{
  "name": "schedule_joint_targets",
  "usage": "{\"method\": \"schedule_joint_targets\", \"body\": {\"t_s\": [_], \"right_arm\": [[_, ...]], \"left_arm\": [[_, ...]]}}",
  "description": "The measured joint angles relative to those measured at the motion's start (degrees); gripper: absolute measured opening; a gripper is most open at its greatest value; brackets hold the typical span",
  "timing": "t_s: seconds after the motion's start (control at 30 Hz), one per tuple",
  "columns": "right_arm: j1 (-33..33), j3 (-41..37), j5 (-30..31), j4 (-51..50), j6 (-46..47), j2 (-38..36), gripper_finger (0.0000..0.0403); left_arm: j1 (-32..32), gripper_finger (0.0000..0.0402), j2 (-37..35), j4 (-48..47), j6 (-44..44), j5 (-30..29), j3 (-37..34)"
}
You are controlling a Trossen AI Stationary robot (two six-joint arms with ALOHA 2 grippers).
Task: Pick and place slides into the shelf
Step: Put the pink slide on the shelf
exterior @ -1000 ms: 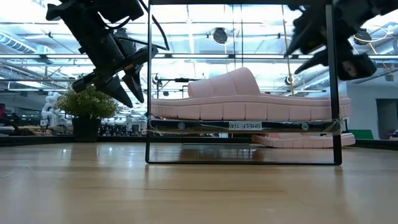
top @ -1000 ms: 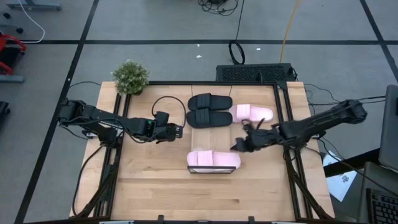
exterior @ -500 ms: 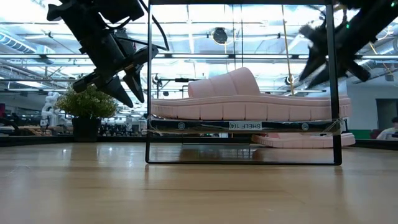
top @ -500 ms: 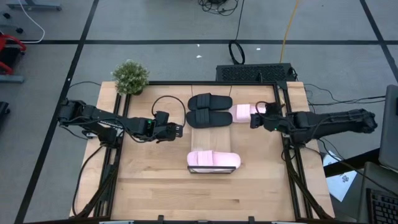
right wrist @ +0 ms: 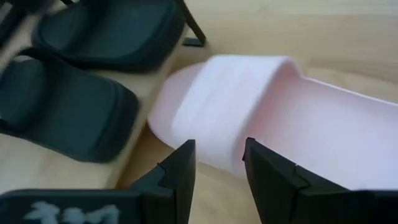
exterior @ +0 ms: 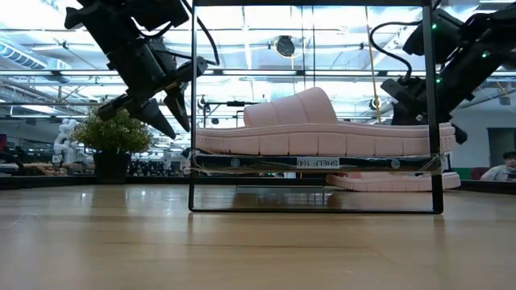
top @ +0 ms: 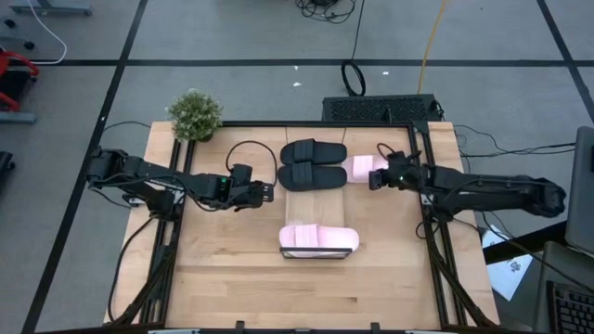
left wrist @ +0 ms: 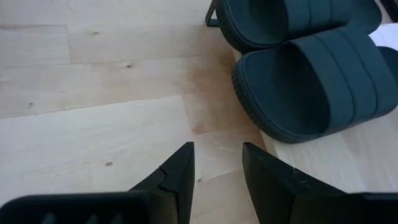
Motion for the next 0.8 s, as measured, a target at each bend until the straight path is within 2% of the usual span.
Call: {"method": "schedule_joint_targets", "body": {"t_s": [0.4, 0.8], "right_arm": [[-9.5, -2.0, -6.1, 2.2, -6.0, 0.0, 0.0129], [-12.8, -2.0, -11.2, 5.0, -8.0, 2.2, 0.0129]], "left_arm": [[0.0, 0.0129, 0.0, 0.1, 0.0, 0.0, 0.0], [1.3, 0.0129, 0.0, 1.7, 0.8, 0.0, 0.0]]}}
